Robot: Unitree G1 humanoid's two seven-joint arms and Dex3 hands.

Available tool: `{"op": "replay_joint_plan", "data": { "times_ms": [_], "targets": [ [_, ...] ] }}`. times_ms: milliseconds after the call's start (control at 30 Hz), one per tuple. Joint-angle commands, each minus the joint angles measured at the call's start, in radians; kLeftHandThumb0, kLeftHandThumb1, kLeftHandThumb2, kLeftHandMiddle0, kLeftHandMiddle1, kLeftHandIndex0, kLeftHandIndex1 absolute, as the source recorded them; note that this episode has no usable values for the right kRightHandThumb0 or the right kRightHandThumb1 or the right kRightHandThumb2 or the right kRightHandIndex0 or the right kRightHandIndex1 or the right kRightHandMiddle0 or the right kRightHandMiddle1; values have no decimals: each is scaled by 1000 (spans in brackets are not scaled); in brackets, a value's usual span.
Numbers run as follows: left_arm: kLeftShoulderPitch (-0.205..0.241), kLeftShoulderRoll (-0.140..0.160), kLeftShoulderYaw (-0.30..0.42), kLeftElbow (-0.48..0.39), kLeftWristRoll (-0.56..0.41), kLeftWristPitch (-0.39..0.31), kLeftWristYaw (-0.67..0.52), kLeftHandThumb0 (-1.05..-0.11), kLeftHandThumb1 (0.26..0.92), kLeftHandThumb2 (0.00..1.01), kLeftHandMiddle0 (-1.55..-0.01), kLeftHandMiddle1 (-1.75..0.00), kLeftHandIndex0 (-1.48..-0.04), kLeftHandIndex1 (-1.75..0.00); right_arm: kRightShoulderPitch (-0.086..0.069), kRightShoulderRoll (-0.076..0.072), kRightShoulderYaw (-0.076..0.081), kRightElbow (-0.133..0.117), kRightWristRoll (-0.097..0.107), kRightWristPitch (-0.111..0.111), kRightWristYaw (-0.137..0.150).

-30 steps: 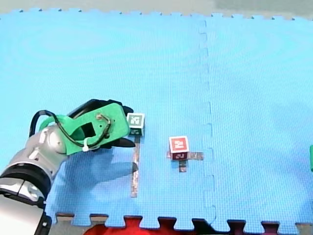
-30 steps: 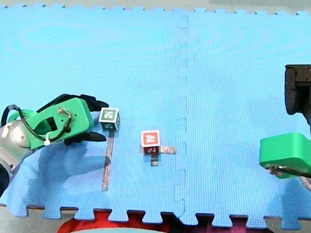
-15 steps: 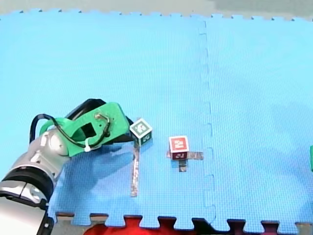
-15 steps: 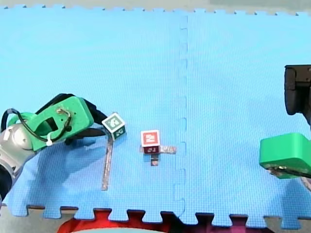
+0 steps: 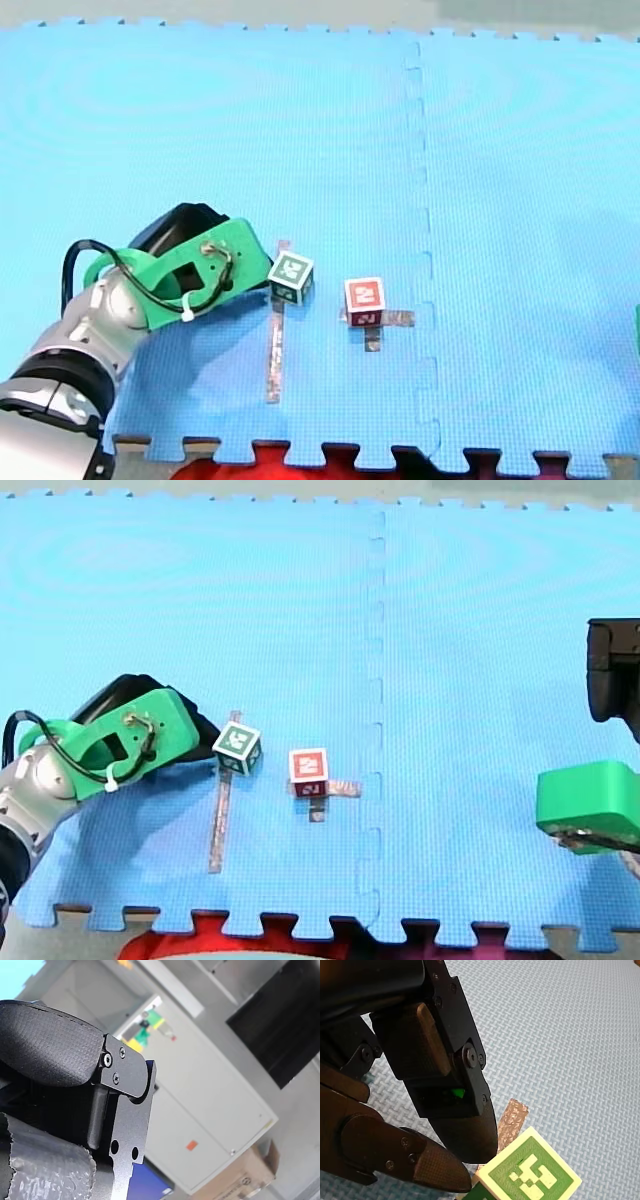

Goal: Stack cube left

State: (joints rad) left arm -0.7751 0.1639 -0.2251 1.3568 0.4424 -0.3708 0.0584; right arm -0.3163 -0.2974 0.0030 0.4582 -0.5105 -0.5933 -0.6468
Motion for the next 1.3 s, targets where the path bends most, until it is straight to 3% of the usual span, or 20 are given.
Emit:
{"op": "replay_joint_plan", "data": {
  "times_ms": [0, 167, 200, 233, 267, 333, 367, 533, 900, 1133, 1267],
  "targets": [
    [17, 12, -1, 10, 6, 15, 8, -479, 774, 7, -935, -1746, -1316, -32, 6, 0, -5, -6, 3, 0, 0],
    [16, 8, 2, 11, 1, 19, 3, -485, 775, 6, -928, -1746, -1319, -27, 5, 1, -6, -6, 3, 0, 0],
    [13, 8, 12, 12, -12, 21, -39, -509, 771, 4, -926, -1746, -1160, -14, 6, 1, -6, -6, 4, 0, 0],
    [10, 9, 23, 13, -27, 23, -84, -715, 759, 8, -900, -1746, -801, -6, 6, 1, -7, -6, 4, -1, 0],
    [7, 12, 32, 13, -38, 26, -119, -827, 775, 17, -864, -1746, -606, -3, 6, 1, -7, -6, 4, -2, 0],
    [1, 14, 35, 13, -43, 36, -148, -970, 795, 17, -741, -1746, -326, -4, 5, 2, -7, -4, 5, -4, -1],
    [-2, 13, 24, 12, -32, 45, -140, -997, 796, 14, -697, -1746, -269, -4, 5, 3, -7, -3, 4, -4, -1],
    [-14, 5, -12, 9, 7, 72, -104, -988, 777, 1, -635, -1746, -233, -11, 3, 5, -5, 1, 0, -2, -5],
    [-22, 1, -28, 10, 14, 85, -126, -942, 756, 0, -716, -1746, -212, -3, 0, 10, -3, 12, -5, -9, -16],
    [-46, -22, -14, 9, -7, 84, -159, -877, 742, 0, -780, -1746, -244, -14, -21, 14, 5, 44, -13, -10, -34],
    [-54, -31, 25, 2, -55, 20, -229, -839, 733, 0, -808, -1746, -307, -33, -31, 17, 8, 56, -11, -12, -40]
  ]
}}
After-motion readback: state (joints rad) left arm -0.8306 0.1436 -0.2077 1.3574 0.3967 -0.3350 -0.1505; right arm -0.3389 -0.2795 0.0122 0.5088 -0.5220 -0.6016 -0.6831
